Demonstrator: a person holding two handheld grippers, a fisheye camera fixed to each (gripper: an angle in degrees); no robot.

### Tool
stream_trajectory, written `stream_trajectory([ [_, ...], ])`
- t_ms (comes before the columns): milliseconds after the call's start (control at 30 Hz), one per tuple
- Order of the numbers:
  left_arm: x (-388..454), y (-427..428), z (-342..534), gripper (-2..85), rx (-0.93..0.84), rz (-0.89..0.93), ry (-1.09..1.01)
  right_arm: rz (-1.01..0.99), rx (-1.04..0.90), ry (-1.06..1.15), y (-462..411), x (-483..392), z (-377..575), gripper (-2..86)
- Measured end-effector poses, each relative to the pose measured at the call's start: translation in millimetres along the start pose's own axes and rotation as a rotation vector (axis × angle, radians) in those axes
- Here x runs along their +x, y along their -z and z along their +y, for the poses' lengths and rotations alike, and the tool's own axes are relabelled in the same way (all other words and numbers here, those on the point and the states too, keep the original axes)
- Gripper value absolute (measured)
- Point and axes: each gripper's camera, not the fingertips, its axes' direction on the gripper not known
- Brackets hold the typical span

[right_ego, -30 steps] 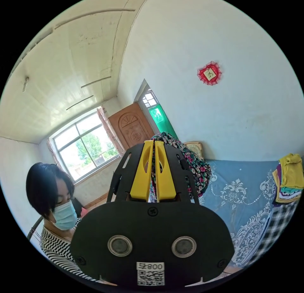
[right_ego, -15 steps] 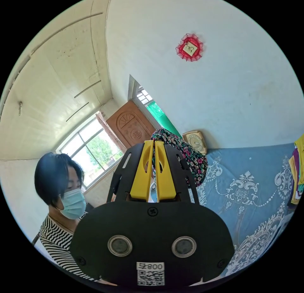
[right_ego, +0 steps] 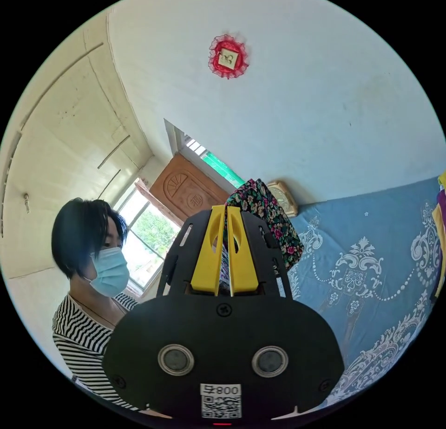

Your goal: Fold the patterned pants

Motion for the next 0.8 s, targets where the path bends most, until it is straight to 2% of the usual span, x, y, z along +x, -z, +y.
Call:
stream_trajectory([
  [100,-4,17,-61,1.3,-0.027,-0.064,-0.036,0.014,-0.008,-0.044,-11,12,-23,0.3],
  [200,-19,-1,-109,1.2,-0.133,-0.097,-0.046,0.106,-0.057,-0.119,-27,38,-35,0.3],
  [333,-55,-83,-131,1.1,-0.416,-0.091,0.002,0.335,-0.207,-0.356,-61,112,-21,0.3],
  [467,-75,-135,-146,1.0,-0.605,0.003,0.048,0.328,-0.236,-0.605,-87,167,-3,0.3],
  [667,-86,-117,-225,1.5,-0.529,0.073,0.024,0.385,-0.187,-0.614,-96,148,-50,0.3],
  [800,-109,-144,-269,2.4,-0.481,0.090,0.077,0.464,-0.169,-0.666,-100,159,-76,0.3],
])
